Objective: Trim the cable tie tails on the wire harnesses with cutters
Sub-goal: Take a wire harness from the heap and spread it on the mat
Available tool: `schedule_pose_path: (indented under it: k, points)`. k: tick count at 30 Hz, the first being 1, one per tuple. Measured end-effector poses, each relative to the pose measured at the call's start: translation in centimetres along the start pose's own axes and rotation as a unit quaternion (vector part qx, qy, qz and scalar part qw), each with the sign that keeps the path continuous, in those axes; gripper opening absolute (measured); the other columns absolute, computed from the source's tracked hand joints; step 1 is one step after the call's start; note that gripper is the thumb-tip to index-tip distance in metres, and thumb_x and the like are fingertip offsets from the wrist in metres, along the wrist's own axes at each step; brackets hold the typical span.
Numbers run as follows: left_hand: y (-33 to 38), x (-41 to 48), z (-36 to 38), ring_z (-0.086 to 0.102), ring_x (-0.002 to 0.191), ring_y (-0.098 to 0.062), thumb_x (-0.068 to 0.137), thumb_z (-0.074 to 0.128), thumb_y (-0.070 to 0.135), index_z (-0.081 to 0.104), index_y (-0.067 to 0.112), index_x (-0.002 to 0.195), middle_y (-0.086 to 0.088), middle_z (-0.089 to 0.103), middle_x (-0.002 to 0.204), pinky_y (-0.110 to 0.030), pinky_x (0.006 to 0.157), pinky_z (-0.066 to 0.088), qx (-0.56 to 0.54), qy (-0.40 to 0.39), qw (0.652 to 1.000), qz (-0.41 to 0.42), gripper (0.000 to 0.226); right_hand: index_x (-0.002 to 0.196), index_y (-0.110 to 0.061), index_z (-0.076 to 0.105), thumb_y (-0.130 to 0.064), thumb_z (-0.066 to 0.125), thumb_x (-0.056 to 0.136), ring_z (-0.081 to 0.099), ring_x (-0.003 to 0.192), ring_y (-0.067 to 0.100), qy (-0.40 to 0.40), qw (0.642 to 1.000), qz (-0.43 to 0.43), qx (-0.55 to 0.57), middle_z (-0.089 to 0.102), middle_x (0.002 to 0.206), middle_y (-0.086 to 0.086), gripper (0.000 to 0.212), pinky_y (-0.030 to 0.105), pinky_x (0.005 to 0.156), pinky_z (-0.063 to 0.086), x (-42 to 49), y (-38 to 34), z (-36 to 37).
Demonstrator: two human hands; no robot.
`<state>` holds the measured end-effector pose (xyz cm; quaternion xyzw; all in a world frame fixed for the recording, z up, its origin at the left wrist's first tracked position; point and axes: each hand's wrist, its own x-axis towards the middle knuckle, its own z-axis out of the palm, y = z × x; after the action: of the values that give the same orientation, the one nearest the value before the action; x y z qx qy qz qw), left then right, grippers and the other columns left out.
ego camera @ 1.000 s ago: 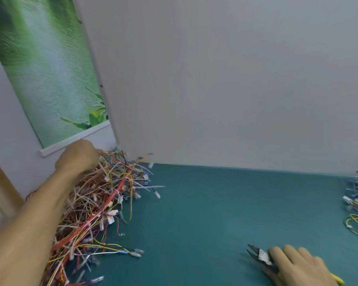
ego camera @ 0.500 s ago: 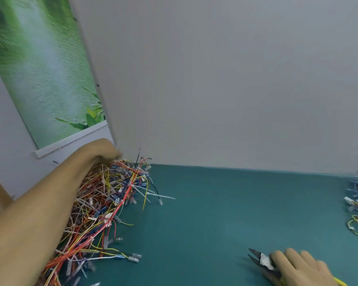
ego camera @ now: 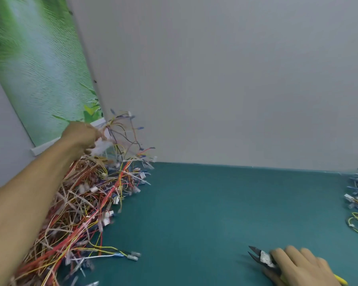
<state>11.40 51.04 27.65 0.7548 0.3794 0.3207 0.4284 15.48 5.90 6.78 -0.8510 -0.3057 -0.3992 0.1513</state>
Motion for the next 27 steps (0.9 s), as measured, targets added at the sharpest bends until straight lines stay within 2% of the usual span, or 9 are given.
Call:
schedule_pose_path:
  k: [3,5,8,12,19,22,24,25,27]
  points:
    - [0.3,-0.5,-0.8,0.061,0.059,-0.016,0.089,0.061,0.003,0.064,0.011,0.077,-0.010,0.063,0.081,-0.023,0.049,0.054,-0.111,-0.056,0.992,0.035,0.015,0.044,-0.013,0.052,-0.055,0.011,0.098,0.042,0.035,0.022,0.005,1.000,0.006,0.007,0.037,0.044,0.008,0.079,0.024,0.044,0.026,0.0,0.0,-0.1]
    - [1.6,-1.4,-1.0,0.062,0.055,-0.007,0.091,0.060,0.006,0.065,0.013,0.081,-0.004,0.063,0.076,-0.023,0.056,0.054,-0.166,-0.019,0.983,0.083,0.012,0.045,-0.014,0.053,-0.055,0.010,0.098,0.043,0.035,0.023,0.002,1.000,0.001,0.008,0.038,0.044,0.007,0.080,0.025,0.044,0.026,0.0,0.0,0.0]
    - [3.7,-3.2,-1.6,0.060,0.060,-0.007,0.090,0.063,0.012,0.068,0.011,0.093,0.000,0.063,0.075,-0.024,0.061,0.052,-0.184,0.071,0.970,0.143,0.006,0.045,-0.014,0.053,-0.055,0.010,0.098,0.043,0.035,0.022,-0.004,1.000,0.008,0.018,0.037,0.044,0.007,0.080,0.024,0.045,0.024,0.0,0.1,-0.2]
    - [8.7,-6.0,-3.2,0.061,0.066,-0.003,0.092,0.059,0.022,0.058,0.027,0.077,0.007,0.061,0.077,-0.025,0.065,0.055,-0.216,0.111,0.933,0.266,0.015,0.045,-0.013,0.055,-0.056,0.009,0.098,0.044,0.035,0.023,-0.012,1.000,0.001,0.016,0.039,0.044,0.007,0.082,0.025,0.046,0.025,-0.1,0.0,-0.2]
    - [14.0,-9.2,-1.7,0.064,0.069,-0.002,0.092,0.057,0.028,0.057,0.027,0.079,0.013,0.063,0.071,-0.030,0.074,0.058,-0.216,0.080,0.913,0.337,0.013,0.045,-0.013,0.055,-0.055,0.008,0.099,0.044,0.034,0.022,-0.024,1.000,-0.005,0.018,0.040,0.044,0.006,0.082,0.025,0.044,0.023,-0.1,-0.1,-0.3]
    - [16.2,-11.1,-0.7,0.061,0.065,0.004,0.092,0.054,0.036,0.055,0.023,0.085,0.016,0.062,0.078,-0.015,0.062,0.052,-0.184,0.081,0.907,0.370,0.015,0.047,-0.014,0.058,-0.057,0.007,0.098,0.047,0.035,0.023,-0.056,0.998,0.005,0.018,0.043,0.044,0.005,0.084,0.025,0.045,0.024,-0.1,-0.2,-0.5]
    - [17.2,-12.8,0.3,0.060,0.060,0.007,0.091,0.052,0.047,0.057,0.023,0.084,0.013,0.065,0.083,-0.008,0.052,0.045,-0.146,0.106,0.911,0.370,0.026,0.048,-0.015,0.061,-0.061,0.026,0.096,0.049,0.035,0.021,-0.115,0.993,0.026,0.001,0.046,0.044,0.003,0.075,0.024,0.042,0.026,0.2,0.1,-0.9]
    - [17.6,-13.7,0.9,0.061,0.060,0.008,0.090,0.051,0.048,0.058,0.023,0.081,0.013,0.065,0.081,-0.007,0.052,0.045,-0.137,0.119,0.904,0.388,0.028,0.052,-0.016,0.063,-0.062,0.051,0.086,0.052,0.037,0.021,-0.156,0.987,0.023,-0.013,0.049,0.046,0.001,0.059,0.025,0.041,0.029,0.5,0.0,-1.7]
    - [18.1,-15.7,2.4,0.065,0.067,0.003,0.088,0.055,0.039,0.062,0.023,0.078,0.013,0.066,0.075,-0.018,0.065,0.053,-0.145,0.129,0.870,0.453,0.021,0.065,-0.025,0.059,-0.045,0.083,0.066,0.059,0.053,0.019,-0.209,0.977,0.040,0.017,0.054,0.059,-0.003,0.031,0.031,0.050,0.041,1.6,-0.2,-3.1]
